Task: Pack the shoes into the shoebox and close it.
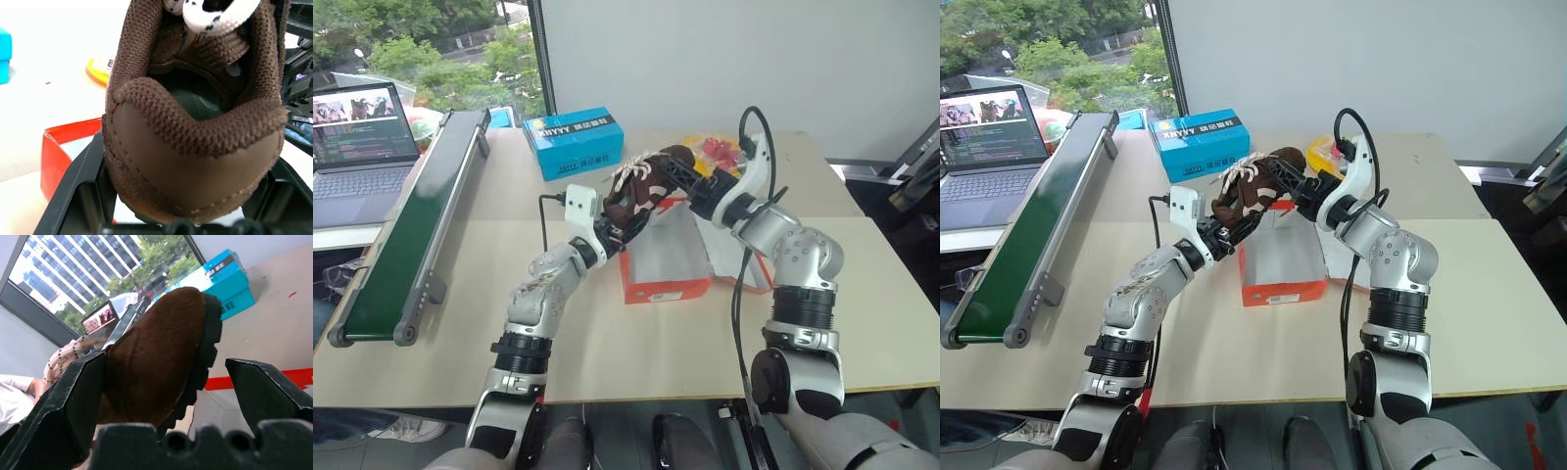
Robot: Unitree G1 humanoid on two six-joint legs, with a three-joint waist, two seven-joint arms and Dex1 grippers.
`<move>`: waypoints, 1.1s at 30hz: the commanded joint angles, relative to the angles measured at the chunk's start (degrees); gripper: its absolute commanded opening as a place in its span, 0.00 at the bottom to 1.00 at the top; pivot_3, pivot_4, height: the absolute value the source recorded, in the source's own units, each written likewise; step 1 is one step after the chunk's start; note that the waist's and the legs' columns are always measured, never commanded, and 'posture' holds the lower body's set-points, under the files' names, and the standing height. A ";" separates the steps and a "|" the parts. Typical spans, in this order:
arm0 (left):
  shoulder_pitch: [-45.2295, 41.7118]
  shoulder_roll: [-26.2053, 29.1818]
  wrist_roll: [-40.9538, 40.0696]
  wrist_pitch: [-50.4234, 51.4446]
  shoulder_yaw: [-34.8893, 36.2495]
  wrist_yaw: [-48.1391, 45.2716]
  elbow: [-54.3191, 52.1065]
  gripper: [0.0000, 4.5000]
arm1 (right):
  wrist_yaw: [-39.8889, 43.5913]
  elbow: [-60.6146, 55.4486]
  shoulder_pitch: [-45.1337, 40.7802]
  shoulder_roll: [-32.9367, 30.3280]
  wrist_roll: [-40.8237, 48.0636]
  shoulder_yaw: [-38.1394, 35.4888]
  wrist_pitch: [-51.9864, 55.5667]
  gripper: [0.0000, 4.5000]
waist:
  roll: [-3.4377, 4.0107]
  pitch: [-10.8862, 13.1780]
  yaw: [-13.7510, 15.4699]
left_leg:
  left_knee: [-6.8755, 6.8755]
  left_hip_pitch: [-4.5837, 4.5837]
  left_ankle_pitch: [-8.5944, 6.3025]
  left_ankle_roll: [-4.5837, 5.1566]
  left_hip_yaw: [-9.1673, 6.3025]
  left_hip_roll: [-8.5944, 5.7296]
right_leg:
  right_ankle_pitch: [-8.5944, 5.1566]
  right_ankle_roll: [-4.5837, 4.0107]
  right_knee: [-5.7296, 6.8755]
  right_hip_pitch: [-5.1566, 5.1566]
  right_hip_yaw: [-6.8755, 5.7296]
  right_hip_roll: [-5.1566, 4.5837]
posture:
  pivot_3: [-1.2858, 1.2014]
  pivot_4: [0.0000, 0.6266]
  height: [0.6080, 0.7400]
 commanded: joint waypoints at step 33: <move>-0.61 6.14 -5.00 7.87 6.66 0.35 -8.27 1.00 | 0.63 6.74 -10.60 -7.35 -3.13 3.79 -3.89 0.07 | 0.11 0.07 -0.24 | 0.00 0.01 0.00 0.01 -0.09 0.00 | -0.01 0.02 0.00 -0.01 0.03 0.01 | 0.52 0.24 1.00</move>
